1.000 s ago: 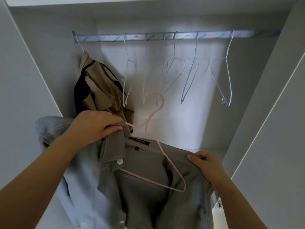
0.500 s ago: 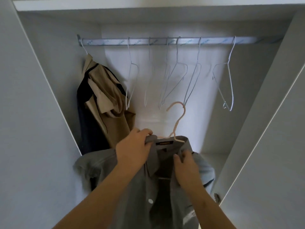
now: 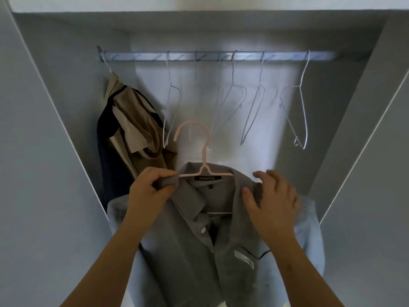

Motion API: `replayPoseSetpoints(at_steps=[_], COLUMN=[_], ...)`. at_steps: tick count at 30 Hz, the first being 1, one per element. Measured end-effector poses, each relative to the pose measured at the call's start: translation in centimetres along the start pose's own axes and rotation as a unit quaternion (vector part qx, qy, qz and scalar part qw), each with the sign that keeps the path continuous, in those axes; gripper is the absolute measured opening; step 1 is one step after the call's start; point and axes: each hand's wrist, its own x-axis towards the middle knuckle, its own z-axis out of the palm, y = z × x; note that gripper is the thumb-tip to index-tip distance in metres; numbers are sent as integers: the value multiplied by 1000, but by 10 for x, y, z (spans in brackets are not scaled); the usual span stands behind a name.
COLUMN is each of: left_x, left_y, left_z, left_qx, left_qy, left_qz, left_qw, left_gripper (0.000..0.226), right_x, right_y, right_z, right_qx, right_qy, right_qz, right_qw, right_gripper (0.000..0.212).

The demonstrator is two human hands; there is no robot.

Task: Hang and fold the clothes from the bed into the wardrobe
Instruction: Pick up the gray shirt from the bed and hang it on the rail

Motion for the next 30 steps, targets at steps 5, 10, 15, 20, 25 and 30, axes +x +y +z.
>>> replayPoseSetpoints(at_steps=[5, 10, 15, 20, 25, 30], left_x=[-1, -2, 5, 12, 2, 13], left_y=[2, 23, 28, 22, 21, 25], left_z=[-11, -36, -39, -16, 1, 3], left_qx=[-127, -104, 202, 187, 126, -25], left_qy=[-146, -313, -244, -325, -164, -238], left_qz=[-77, -30, 26, 11, 30, -157], left_qw=[978, 944, 948, 927, 978, 958], left_gripper=[49, 34, 26, 30, 5, 21], right_x=[6, 4, 2, 0, 1, -7], right_y=[12, 14, 12, 6, 5, 6], right_z=[3, 7, 12, 11, 5, 10], right_qx=[-9, 49, 44, 116, 187, 141], right_qy=[-87, -66, -62, -95, -169, -178], right_qz=[-20, 16, 18, 25, -6, -20], right_qw=[996, 996, 997, 988, 968, 974], right_gripper=[16, 18, 20, 17, 21, 36])
